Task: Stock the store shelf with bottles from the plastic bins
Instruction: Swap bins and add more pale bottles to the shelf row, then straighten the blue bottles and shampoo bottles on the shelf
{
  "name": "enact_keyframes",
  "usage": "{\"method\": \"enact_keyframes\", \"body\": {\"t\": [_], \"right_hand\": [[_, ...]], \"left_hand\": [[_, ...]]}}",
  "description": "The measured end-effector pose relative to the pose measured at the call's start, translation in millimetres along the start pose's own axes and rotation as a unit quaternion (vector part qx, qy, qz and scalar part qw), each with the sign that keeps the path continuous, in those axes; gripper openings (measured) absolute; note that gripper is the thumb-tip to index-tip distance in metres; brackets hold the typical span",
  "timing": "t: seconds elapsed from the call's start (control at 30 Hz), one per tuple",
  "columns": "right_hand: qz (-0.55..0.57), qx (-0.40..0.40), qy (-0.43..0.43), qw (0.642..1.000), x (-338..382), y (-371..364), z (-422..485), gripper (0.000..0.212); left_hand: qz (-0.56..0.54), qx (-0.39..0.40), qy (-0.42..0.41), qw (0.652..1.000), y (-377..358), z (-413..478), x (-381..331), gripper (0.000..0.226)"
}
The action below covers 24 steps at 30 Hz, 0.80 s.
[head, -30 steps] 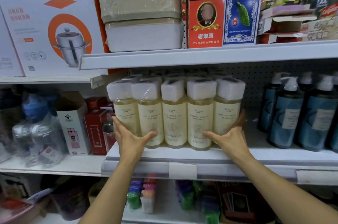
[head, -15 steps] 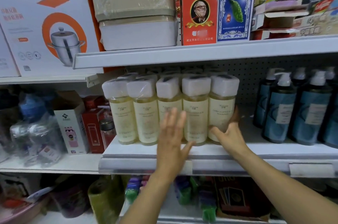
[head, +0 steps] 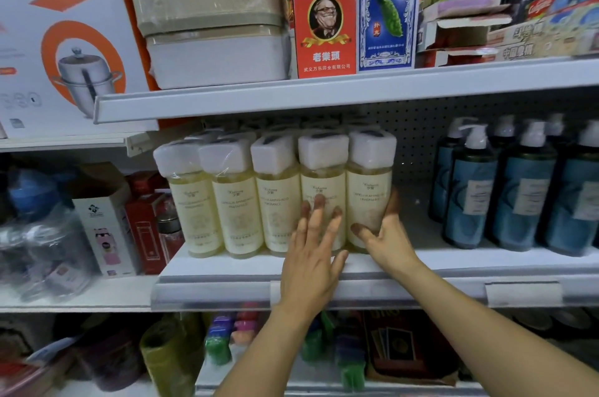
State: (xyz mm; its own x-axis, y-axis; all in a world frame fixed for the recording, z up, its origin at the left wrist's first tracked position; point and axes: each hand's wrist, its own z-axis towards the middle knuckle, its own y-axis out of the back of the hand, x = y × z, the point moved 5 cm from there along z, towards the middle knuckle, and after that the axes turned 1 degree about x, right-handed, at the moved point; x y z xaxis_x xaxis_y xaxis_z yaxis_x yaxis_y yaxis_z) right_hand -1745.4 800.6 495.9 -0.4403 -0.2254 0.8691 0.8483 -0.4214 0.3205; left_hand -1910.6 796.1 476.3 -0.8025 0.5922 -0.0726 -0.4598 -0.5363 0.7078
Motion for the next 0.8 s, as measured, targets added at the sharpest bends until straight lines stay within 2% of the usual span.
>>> {"method": "enact_keyframes", "body": {"t": [0.17,0.3,0.43,0.57,0.67,0.8], "right_hand": [[-0.047,0.037,-0.021,0.998,6,2,0,0.1],[-0.09,0.12,-0.041,0.988,6,12,-7,0.091],[-0.162,0.187,-0.008,0.969,10,38,-25,0.086],[-0.188,0.225,0.038,0.955,8,58,-39,0.08],[-0.208,0.242,0.036,0.947,-4,72,-46,0.079],[-0.202,0.244,0.048,0.947,-17,92,-52,0.077]], "left_hand": [[-0.001,0.016,0.012,1.0,4,0,0,0.072],[-0.017,0.028,0.015,0.999,7,-1,-1,0.072],[-0.025,0.037,0.035,0.998,9,-3,-2,0.072],[-0.098,0.045,0.13,0.986,10,-4,-28,0.08],[-0.214,0.057,0.248,0.943,8,-7,-65,0.085],[-0.272,0.069,0.293,0.914,3,-8,-102,0.087]]}}
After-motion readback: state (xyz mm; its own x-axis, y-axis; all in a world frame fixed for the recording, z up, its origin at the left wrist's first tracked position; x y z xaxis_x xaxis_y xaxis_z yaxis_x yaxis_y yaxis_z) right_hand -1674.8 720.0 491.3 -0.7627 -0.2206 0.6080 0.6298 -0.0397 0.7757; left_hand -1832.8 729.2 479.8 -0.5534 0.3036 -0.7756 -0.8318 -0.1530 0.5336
